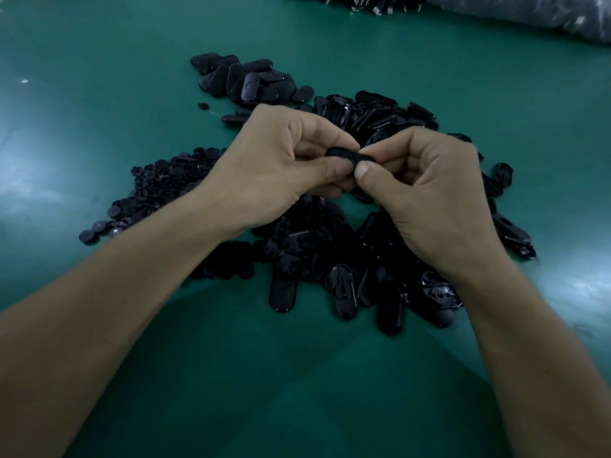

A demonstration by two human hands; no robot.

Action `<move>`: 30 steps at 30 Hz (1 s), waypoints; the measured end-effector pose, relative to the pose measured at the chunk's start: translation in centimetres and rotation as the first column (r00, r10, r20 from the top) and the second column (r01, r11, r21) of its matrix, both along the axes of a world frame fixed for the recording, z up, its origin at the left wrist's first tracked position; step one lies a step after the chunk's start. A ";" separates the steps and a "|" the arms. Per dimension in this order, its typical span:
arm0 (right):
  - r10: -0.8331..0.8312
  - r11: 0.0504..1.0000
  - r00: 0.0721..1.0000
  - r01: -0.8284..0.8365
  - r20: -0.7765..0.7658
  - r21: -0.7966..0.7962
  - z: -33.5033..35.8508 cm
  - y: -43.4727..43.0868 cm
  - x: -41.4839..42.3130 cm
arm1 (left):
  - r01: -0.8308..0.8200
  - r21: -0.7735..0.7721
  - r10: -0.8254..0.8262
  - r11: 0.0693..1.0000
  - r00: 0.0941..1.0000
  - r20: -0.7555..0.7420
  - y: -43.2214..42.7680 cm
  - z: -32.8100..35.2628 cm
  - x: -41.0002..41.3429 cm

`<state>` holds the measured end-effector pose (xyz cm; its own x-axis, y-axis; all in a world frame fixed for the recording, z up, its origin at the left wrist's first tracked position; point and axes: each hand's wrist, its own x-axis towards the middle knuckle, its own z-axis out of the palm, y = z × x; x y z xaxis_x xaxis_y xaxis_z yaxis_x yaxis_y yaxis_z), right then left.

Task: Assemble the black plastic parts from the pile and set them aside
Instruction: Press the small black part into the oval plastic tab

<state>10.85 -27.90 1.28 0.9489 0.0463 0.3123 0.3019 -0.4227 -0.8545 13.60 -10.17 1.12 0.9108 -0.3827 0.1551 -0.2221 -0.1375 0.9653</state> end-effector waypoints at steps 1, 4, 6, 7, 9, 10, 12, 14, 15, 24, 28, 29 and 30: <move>-0.005 1.000 1.000 0.005 0.001 0.001 0.0 0.0 0.0 | 0.001 0.002 -0.001 1.000 1.000 0.002 0.0 0.0 0.0; -0.007 1.000 1.000 0.007 0.001 0.012 0.0 0.0 0.0 | 0.002 0.007 -0.002 1.000 1.000 0.004 0.0 -0.1 0.0; 0.001 1.000 1.000 -0.001 -0.001 0.007 0.0 -0.1 0.1 | -0.001 0.014 0.001 1.000 1.000 0.002 0.0 -0.1 0.1; 0.000 1.000 1.000 0.000 0.000 -0.004 -0.1 -0.2 0.1 | -0.001 0.019 0.001 1.000 1.000 -0.002 0.0 -0.1 0.1; 0.002 1.000 1.000 -0.002 0.002 -0.026 -0.1 -0.3 0.1 | -0.004 0.028 0.005 1.000 1.000 -0.013 0.0 -0.1 0.1; 0.008 1.000 1.000 -0.008 0.002 -0.030 -0.1 -0.3 0.1 | -0.011 0.035 0.012 0.999 1.000 -0.013 0.1 0.0 0.1; 0.022 0.999 1.000 -0.022 0.001 -0.033 -0.1 -0.4 0.1 | -0.041 0.053 0.041 0.998 0.999 0.006 0.0 0.0 0.1; 0.024 0.999 1.000 -0.024 0.002 -0.035 -0.1 -0.4 0.1 | -0.071 0.066 0.069 0.995 0.997 0.033 -0.1 0.0 0.1; 0.021 0.999 1.000 -0.021 0.002 -0.036 -0.1 -0.5 0.0 | -0.079 0.072 0.076 0.994 0.996 0.041 -0.1 0.0 0.1; -0.042 0.995 0.997 0.048 0.063 -0.089 -0.3 -0.2 0.0 | -0.196 0.182 0.159 0.964 0.967 0.201 0.4 -0.3 0.4; -0.093 0.975 0.990 0.112 0.104 -0.194 -0.6 0.1 -0.2 | -0.266 0.223 0.212 0.938 0.948 0.239 0.6 -0.5 0.9; -0.121 0.964 0.985 0.145 0.121 -0.221 -0.6 0.1 -0.2 | -0.298 0.221 0.240 0.929 0.937 0.255 0.7 -0.5 1.1; -0.153 0.951 0.978 0.184 0.139 -0.247 -0.7 0.0 -0.2 | -0.334 0.207 0.276 0.919 0.924 0.265 0.8 -0.5 1.4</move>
<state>10.62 -27.88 0.58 0.9075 -0.0180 0.4197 0.2978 -0.6770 -0.6731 14.98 -9.35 0.64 0.9405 -0.1439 0.3078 -0.3390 -0.4580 0.8218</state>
